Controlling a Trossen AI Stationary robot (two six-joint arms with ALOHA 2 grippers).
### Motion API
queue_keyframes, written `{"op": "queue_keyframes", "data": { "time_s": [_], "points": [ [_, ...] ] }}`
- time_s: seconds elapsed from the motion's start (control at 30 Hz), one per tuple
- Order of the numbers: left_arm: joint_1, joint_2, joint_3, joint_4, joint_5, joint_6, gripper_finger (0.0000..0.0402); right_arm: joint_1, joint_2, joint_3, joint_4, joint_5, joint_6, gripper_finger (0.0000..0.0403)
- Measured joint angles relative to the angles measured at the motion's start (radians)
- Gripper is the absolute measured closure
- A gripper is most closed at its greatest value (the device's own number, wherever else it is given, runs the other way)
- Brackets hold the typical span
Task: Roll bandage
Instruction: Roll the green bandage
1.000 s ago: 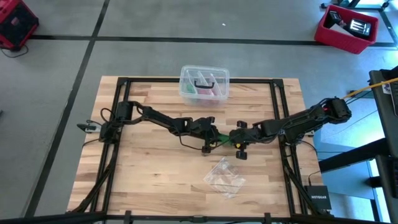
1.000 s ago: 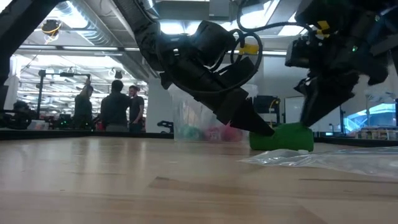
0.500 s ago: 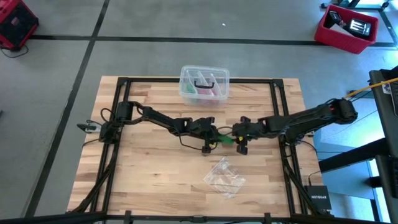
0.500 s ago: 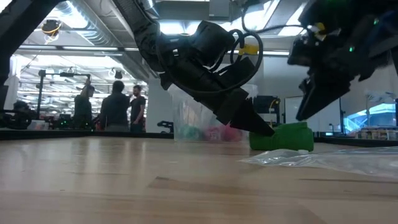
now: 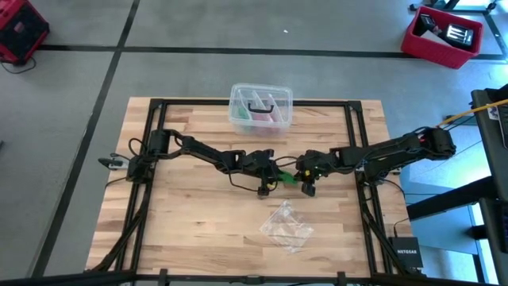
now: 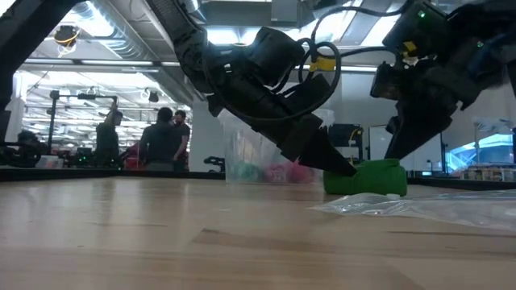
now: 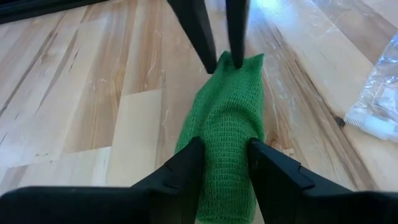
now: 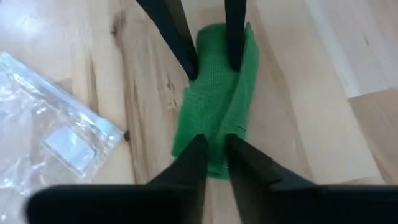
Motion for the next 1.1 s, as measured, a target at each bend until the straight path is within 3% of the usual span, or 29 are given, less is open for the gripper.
{"op": "queue_keyframes", "data": {
  "time_s": [0.13,0.5,0.7,0.9,1.1],
  "points": [
    [-0.001,0.000,0.000,0.001,0.000,0.004,0.0281,0.000,0.000,0.001,-0.032,0.026,-0.047,0.0393],
    [-0.009,0.000,0.001,0.003,-0.002,0.054,0.0281,0.001,-0.002,0.012,-0.078,0.259,-0.163,0.0400],
    [-0.016,0.000,0.000,0.001,-0.006,0.063,0.0281,-0.001,0.001,-0.003,-0.123,0.292,-0.210,0.0400],
    [-0.016,0.000,0.000,0.001,-0.005,0.056,0.0281,0.000,0.001,-0.044,-0.083,0.233,-0.154,0.0400],
    [-0.019,0.000,0.000,0.001,-0.005,0.035,0.0281,0.000,0.001,-0.031,-0.080,0.243,-0.079,0.0364]
  ]
}}
